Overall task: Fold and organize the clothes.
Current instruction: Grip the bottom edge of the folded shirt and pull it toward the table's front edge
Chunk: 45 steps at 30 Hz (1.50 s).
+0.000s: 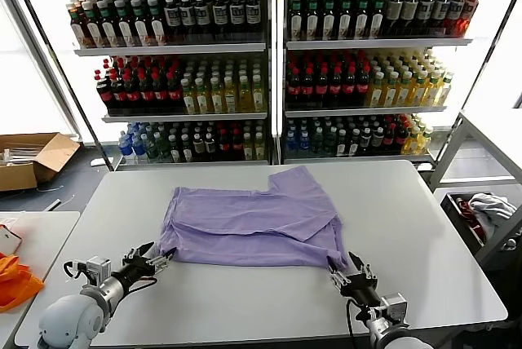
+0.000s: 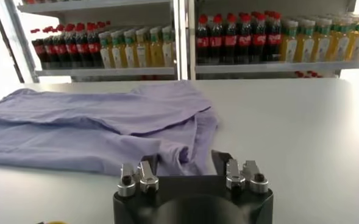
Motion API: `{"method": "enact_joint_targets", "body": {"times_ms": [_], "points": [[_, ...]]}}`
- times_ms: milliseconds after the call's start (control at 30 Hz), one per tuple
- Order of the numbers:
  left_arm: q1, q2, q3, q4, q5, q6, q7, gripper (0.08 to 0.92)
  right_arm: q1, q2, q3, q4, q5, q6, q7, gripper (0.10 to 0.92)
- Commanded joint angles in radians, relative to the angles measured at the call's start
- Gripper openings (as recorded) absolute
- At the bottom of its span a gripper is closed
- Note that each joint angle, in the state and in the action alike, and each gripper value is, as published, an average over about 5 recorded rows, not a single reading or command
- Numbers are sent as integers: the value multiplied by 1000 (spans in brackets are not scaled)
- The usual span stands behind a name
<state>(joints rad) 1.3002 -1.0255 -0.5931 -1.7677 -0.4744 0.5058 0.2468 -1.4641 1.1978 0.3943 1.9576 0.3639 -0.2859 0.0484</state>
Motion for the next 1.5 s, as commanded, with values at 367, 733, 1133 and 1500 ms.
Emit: {"method": "enact_joint_targets", "body": {"times_ms": [367, 733, 1133, 1500], "points": [[12, -9, 2, 49, -1, 1, 44, 257, -12, -33, 10, 4, 7, -13, -35, 144], [58, -37, -25, -25, 0, 18, 55, 92, -35, -96, 14, 66, 25, -20, -53, 106], [277, -73, -176, -202, 50, 31, 75, 92, -208, -131, 70, 171, 35, 2, -67, 106], [547, -127, -350, -373, 60, 30, 86, 92, -379, -125, 112, 252, -29, 2, -86, 106]]}}
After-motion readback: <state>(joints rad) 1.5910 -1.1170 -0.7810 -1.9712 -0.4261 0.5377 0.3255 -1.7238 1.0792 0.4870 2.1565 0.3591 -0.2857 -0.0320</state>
